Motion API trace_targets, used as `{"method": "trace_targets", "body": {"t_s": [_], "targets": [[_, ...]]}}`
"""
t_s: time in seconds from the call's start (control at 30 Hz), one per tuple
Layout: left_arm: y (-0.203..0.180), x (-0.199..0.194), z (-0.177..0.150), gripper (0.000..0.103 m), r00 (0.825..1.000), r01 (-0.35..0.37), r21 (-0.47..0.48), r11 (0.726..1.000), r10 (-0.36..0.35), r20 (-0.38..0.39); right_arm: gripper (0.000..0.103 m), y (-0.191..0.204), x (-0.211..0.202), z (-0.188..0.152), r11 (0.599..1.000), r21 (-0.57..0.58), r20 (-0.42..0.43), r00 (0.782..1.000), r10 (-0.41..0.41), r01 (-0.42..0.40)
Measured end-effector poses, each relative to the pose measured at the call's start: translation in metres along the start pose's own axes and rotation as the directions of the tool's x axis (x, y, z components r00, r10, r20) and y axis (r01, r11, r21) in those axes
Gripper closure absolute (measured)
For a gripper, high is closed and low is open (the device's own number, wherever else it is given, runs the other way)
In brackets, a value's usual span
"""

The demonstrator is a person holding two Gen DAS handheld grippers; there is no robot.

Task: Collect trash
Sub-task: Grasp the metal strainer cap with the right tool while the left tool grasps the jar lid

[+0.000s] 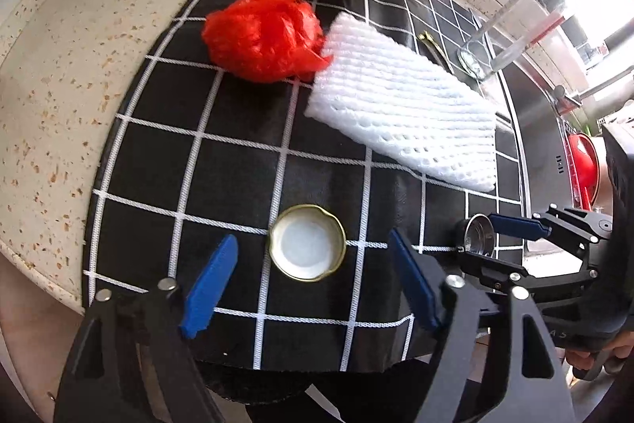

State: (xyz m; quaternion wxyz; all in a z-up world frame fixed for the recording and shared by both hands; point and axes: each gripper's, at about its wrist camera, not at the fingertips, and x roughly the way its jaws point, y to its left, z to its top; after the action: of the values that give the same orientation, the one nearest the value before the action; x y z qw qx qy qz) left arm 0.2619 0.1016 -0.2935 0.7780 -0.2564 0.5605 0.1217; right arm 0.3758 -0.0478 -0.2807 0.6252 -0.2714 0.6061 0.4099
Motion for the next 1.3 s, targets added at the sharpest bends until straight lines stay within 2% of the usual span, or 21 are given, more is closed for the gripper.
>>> {"method": "trace_targets", "body": {"t_s": [0.07,0.13,0.2,0.33,0.8,1.0,1.3], "targets": [[-0.002,0.001,-0.001,0.034,1.0,-0.013,0.017,1.0,0.013,-0.005,0.055,0.002,0.001,-0.001,1.0,-0.019,0.004,1.0,-0.011,0.011],[-0.004,0.002,-0.001,0.038,1.0,-0.027,0.031,0.999,0.027,-0.004,0.062,0.004,0.002,-0.002,0.999,-0.029,0.008,1.0,-0.024,0.024],[-0.002,0.001,0.0,0.043,0.999,-0.032,0.024,0.999,0.032,-0.001,0.062,0.005,0.002,-0.005,0.999,-0.029,0.01,1.0,-0.022,0.023],[0.0,0.001,0.002,0.062,0.997,-0.082,0.038,0.996,0.082,0.001,0.062,0.008,0.002,-0.008,0.999,-0.042,0.017,0.999,-0.03,0.031],[0.007,-0.014,-0.009,0.062,0.999,-0.043,0.018,0.999,0.043,0.013,0.062,0.024,-0.008,-0.029,1.0,-0.02,0.028,1.0,-0.005,0.005],[0.018,-0.025,-0.022,0.062,1.0,-0.015,-0.004,1.0,0.015,0.014,0.062,0.022,-0.014,-0.029,1.0,0.001,0.038,0.999,0.003,-0.003],[0.037,-0.043,-0.048,0.062,1.0,-0.004,-0.016,1.0,0.004,0.019,0.062,0.047,-0.02,-0.036,1.0,0.008,0.056,0.998,0.003,-0.003]]}}
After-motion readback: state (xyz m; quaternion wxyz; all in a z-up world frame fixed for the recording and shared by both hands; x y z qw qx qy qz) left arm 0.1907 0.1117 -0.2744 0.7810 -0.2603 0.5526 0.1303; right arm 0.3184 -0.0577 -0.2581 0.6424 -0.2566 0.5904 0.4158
